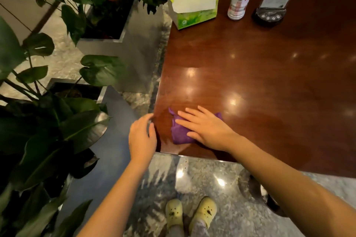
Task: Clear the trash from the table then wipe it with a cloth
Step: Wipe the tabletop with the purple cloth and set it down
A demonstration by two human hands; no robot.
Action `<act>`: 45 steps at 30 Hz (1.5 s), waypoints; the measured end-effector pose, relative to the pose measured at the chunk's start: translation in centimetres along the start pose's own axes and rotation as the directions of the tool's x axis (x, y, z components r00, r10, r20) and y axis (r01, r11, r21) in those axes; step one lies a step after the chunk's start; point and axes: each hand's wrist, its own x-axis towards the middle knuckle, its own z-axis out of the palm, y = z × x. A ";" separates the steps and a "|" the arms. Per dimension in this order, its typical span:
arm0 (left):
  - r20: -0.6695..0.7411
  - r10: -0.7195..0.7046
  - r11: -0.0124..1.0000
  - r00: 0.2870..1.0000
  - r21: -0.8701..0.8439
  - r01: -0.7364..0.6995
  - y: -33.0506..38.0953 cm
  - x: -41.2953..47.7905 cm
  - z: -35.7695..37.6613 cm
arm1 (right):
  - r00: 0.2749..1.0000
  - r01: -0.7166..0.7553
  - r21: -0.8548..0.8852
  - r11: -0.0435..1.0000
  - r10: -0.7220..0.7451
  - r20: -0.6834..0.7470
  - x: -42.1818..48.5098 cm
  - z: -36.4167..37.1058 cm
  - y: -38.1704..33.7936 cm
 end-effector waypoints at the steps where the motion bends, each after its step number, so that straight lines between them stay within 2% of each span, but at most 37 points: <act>1: 0.029 -0.040 0.999 0.999 0.035 0.039 -1.0 -1.1 0.1 | 0.998 0.028 -0.045 0.999 -0.026 0.053 0.2 0.5 0.1; 3: 0.146 -0.167 0.986 0.975 0.001 0.169 -2.3 -2.9 0.7 | 0.996 0.072 -0.076 0.995 -0.068 0.059 0.1 0.9 0.3; 4: 0.196 -0.183 0.981 0.963 -0.034 0.193 -2.6 -3.5 1.1 | 0.994 0.104 -0.092 0.990 -0.100 0.043 -0.1 1.0 0.2; 6: 0.238 -0.125 0.989 0.963 -0.044 0.139 -2.9 -4.2 1.7 | 0.989 0.143 -0.130 0.981 -0.145 -0.005 -0.6 1.4 -0.2; 8: 0.240 -0.043 0.997 0.970 0.080 0.025 -3.1 -4.7 1.9 | 0.991 0.134 -0.113 0.984 -0.137 -0.011 -0.6 1.7 -0.5; 11: 0.232 0.044 0.937 0.972 0.327 -0.120 -3.5 -5.1 1.5 | 0.998 0.060 -0.078 0.995 -0.060 -0.005 1.0 1.5 -0.5; 13: 0.234 0.074 0.895 0.970 0.413 -0.168 -3.3 -5.3 1.3 | 1.000 -0.013 -0.086 0.996 0.011 -0.017 3.2 1.3 -0.3; 17: 0.265 0.081 0.866 0.961 0.458 -0.199 -3.3 -5.7 1.3 | 0.974 -0.213 -0.055 0.975 0.208 -0.088 8.5 0.6 -0.2; 19: 0.300 0.083 0.858 0.950 0.463 -0.221 -3.8 -5.7 1.2 | 0.968 -0.239 -0.042 0.970 0.235 -0.088 9.4 0.5 -0.8; 23: 0.337 0.112 0.822 0.935 0.497 -0.278 -4.3 -5.3 1.1 | 0.996 -0.080 -0.054 0.995 0.079 -0.029 6.5 1.3 -3.0; 27: 0.312 0.109 0.872 0.944 0.426 -0.242 -4.3 -5.3 1.3 | 1.000 0.006 -0.047 0.999 -0.005 0.025 2.7 2.4 -5.4; 30: 0.290 0.113 0.910 0.950 0.354 -0.216 -4.2 -5.3 1.3 | 0.999 -0.040 -0.055 0.998 0.040 0.012 2.7 2.6 -5.2; 36: 0.274 0.106 0.930 0.956 0.312 -0.192 -4.5 -5.2 1.6 | 0.981 -0.193 -0.032 0.981 0.192 -0.033 8.1 1.4 -3.8; 41: 0.307 0.110 0.914 0.945 0.343 -0.218 -5.0 -4.7 1.2 | 1.000 0.008 -0.094 0.996 -0.010 -0.020 3.0 2.5 -5.7; 45: 0.358 0.104 0.918 0.928 0.325 -0.228 -5.2 -4.4 1.0 | 0.991 0.107 -0.099 0.989 -0.099 0.087 -0.6 3.0 -5.1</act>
